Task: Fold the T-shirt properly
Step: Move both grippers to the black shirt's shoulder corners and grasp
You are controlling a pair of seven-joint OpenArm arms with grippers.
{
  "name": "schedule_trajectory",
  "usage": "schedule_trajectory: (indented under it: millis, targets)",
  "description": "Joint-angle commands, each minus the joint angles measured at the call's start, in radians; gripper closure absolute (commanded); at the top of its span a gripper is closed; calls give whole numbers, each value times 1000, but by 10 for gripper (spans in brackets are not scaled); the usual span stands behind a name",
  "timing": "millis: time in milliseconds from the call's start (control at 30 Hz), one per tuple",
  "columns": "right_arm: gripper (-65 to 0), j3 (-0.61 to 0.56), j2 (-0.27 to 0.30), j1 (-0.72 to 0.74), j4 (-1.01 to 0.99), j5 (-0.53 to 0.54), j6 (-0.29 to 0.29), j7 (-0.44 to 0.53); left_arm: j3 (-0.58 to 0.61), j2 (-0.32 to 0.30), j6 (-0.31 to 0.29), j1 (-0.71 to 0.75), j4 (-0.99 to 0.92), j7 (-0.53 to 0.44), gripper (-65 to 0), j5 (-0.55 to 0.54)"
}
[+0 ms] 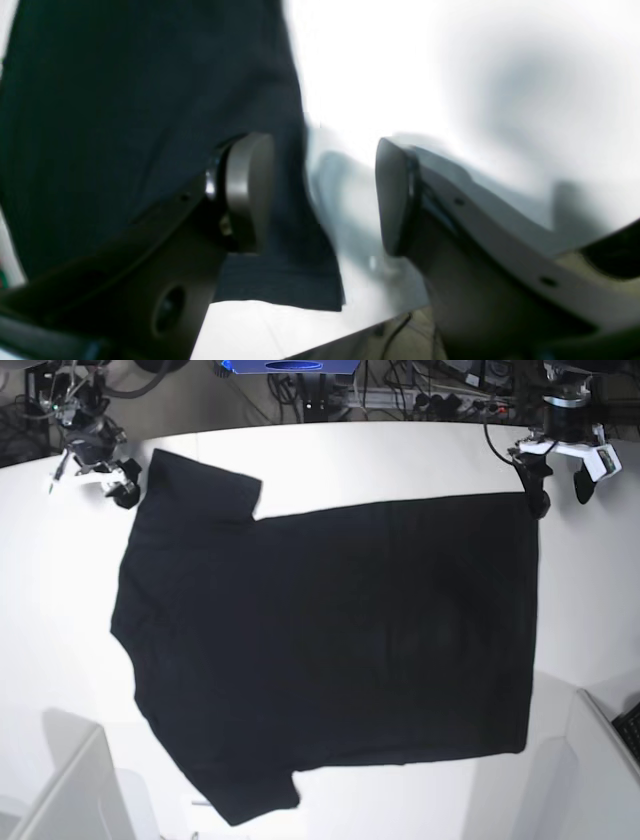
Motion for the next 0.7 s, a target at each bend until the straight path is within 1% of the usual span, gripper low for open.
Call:
schedule_trajectory:
  millis: [0, 133, 200, 267, 567, 667]
  targets:
    - [-314, 3, 13, 1, 0, 6, 10, 16, -7, -23, -19, 3, -4, -11, -504, -26]
    - [-314, -1, 12, -5, -25, 6, 19, 14, -7, -32, -91, -25, -68, -6, -504, -77]
    - [-311, -40, 15, -11, -26, 4, 71, 13, -7, -32, -106, -42, -108, -6, -504, -81]
    - [-308, -67, 15, -20, -26, 4, 97, -1, -7, -32, -108, -57, -142, -6, -502, -81]
    - [-306, -155, 16, -23, -64, 0, 100, -1, -5, -29, -108, -114, -216, -5, -502, -85]
    - [-306, -164, 16, -22, -69, -43, 100, -1, 7, -29, -108, -132, -234, -5, -502, -86]
